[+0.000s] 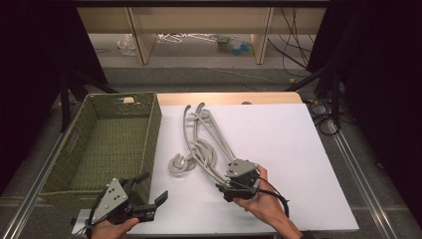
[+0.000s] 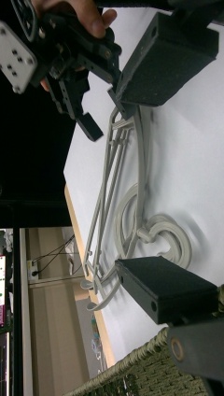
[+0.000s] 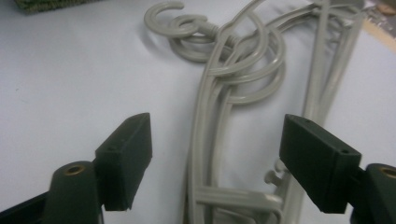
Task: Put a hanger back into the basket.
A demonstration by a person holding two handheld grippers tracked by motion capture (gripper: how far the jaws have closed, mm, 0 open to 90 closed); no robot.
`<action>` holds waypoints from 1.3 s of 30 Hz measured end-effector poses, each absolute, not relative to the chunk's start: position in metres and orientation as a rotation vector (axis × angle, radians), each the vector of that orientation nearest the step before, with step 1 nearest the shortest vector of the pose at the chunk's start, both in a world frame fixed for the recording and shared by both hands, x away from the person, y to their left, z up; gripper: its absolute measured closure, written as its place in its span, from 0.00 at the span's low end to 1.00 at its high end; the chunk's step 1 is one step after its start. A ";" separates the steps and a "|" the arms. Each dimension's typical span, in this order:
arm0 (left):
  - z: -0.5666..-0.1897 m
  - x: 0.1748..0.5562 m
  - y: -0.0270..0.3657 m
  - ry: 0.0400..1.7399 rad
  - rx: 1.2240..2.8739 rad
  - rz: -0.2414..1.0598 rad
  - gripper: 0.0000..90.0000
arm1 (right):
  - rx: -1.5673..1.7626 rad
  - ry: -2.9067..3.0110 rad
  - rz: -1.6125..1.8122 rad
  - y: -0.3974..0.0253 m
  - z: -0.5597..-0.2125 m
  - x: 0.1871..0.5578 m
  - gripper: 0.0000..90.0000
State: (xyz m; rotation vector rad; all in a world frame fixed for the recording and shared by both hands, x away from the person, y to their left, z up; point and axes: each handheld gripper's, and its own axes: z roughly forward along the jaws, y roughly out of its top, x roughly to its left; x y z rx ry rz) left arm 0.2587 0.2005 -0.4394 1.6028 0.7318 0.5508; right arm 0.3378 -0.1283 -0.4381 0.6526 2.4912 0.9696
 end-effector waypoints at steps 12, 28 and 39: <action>-0.440 0.259 0.200 0.712 1.601 0.555 0.18 | 0.676 2.621 0.811 -0.090 -0.454 0.368 0.52; -0.440 0.259 0.200 0.717 1.615 0.557 0.18 | 0.734 2.667 0.665 -0.074 -0.464 0.388 0.71; -0.439 0.259 0.200 0.708 1.611 0.558 0.18 | 0.642 2.666 0.621 -0.073 -0.462 0.389 0.81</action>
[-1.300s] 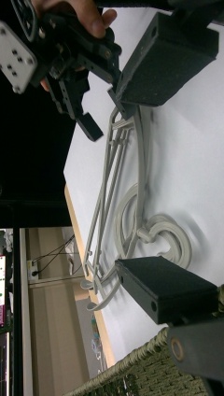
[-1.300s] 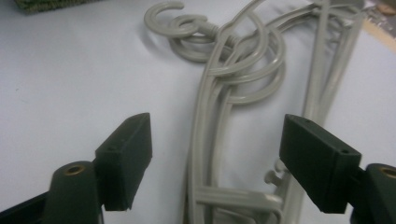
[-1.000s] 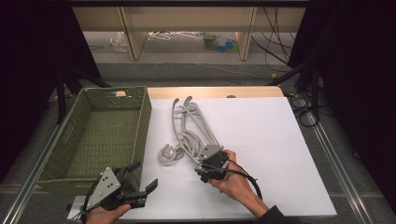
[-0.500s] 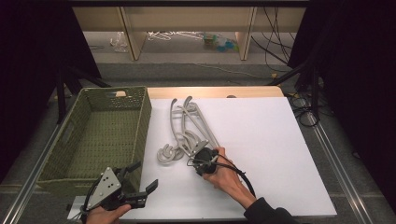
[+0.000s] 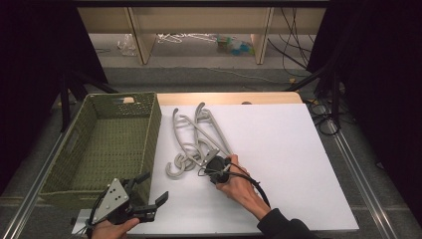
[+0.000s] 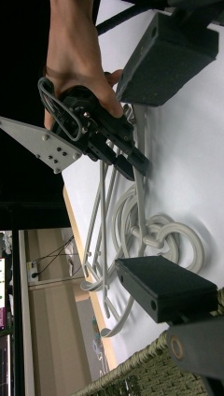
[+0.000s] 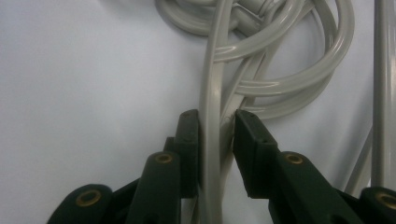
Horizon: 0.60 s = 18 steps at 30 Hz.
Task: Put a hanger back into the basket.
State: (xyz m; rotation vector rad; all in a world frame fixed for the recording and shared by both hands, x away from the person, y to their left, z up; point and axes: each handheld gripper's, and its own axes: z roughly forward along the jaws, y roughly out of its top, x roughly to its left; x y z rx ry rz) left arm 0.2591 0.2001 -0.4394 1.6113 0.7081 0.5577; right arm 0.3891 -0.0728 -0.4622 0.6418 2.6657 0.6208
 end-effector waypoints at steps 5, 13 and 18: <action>-0.440 0.260 0.200 0.700 1.606 0.556 0.18 | 0.582 2.684 0.607 -0.073 -0.458 0.389 0.84; -0.440 0.260 0.200 0.707 1.604 0.558 0.18 | 0.533 2.704 0.586 -0.072 -0.451 0.389 0.91; -0.440 0.259 0.200 0.712 1.618 0.559 0.18 | 0.560 2.698 0.583 -0.070 -0.454 0.392 0.84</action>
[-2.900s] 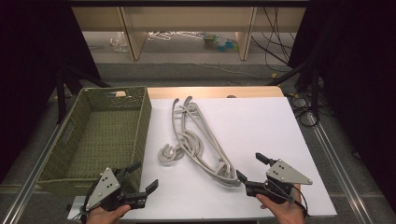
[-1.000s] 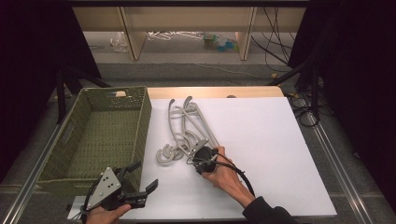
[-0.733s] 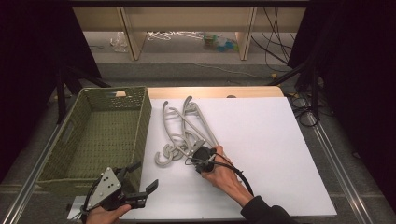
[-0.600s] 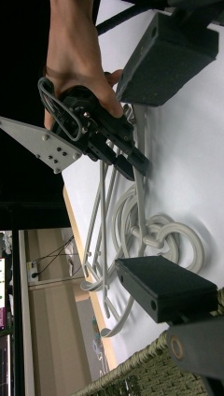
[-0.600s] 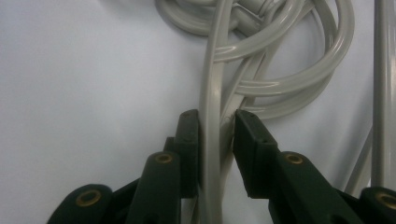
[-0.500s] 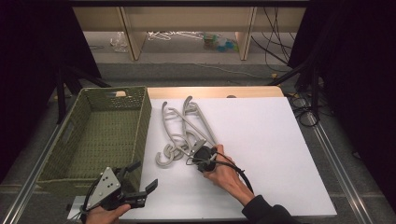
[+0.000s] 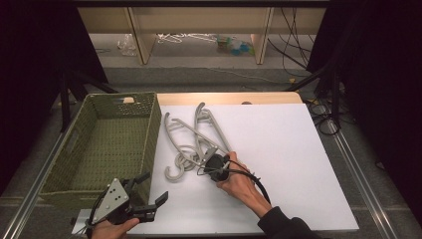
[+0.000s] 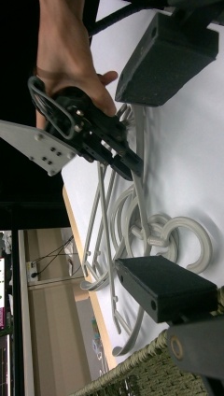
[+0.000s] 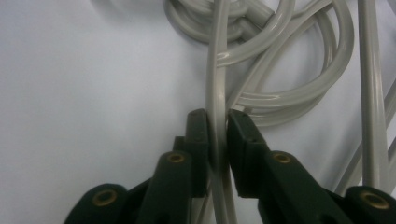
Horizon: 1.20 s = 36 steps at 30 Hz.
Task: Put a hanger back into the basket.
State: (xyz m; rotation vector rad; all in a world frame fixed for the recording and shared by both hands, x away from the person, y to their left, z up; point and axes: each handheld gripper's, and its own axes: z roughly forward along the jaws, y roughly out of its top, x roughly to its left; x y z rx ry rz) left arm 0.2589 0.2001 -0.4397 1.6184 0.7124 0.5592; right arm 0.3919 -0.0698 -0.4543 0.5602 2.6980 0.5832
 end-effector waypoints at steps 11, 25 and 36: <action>-0.439 0.259 0.201 0.710 1.614 0.559 0.19 | 0.591 2.717 0.588 -0.061 -0.458 0.399 0.81; -0.439 0.259 0.202 0.707 1.619 0.564 0.19 | 0.586 2.752 0.591 -0.067 -0.447 0.400 0.92; -0.438 0.259 0.203 0.711 1.620 0.572 0.19 | 0.506 2.789 0.600 -0.078 -0.427 0.396 0.92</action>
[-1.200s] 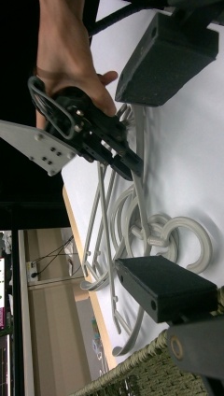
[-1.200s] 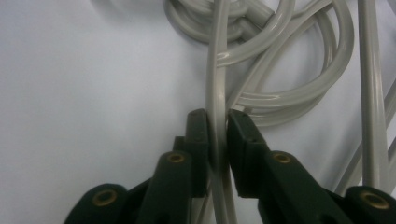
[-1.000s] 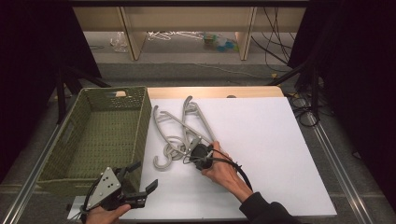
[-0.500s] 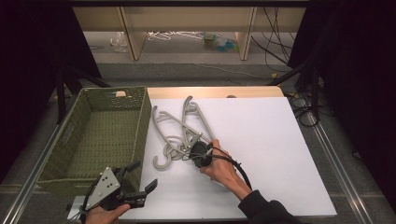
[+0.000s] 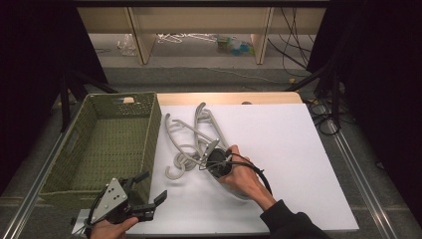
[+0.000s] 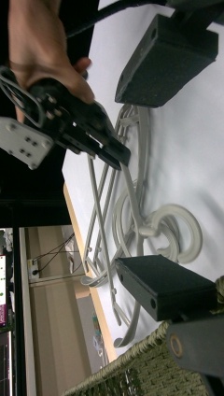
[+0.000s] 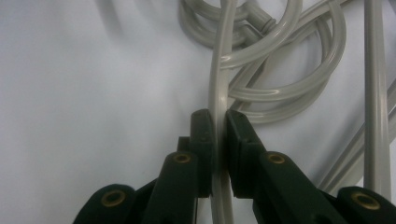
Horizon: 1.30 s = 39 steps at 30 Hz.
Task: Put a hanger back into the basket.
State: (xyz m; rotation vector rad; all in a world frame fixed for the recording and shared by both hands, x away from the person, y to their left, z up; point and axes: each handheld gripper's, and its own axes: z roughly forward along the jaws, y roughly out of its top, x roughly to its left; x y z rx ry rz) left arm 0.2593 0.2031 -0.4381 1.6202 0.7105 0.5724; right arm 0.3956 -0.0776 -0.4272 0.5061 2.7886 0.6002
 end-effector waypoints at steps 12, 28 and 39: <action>-0.432 0.262 0.200 0.667 1.672 0.638 0.20 | 0.407 2.881 0.749 -0.131 -0.403 0.358 0.92; -0.440 0.284 0.141 0.501 2.084 0.589 0.37 | 0.219 3.011 0.767 -0.152 -0.408 0.315 0.92; -0.443 0.293 0.131 0.298 2.328 0.621 0.45 | 0.203 3.034 0.783 -0.155 -0.407 0.312 0.92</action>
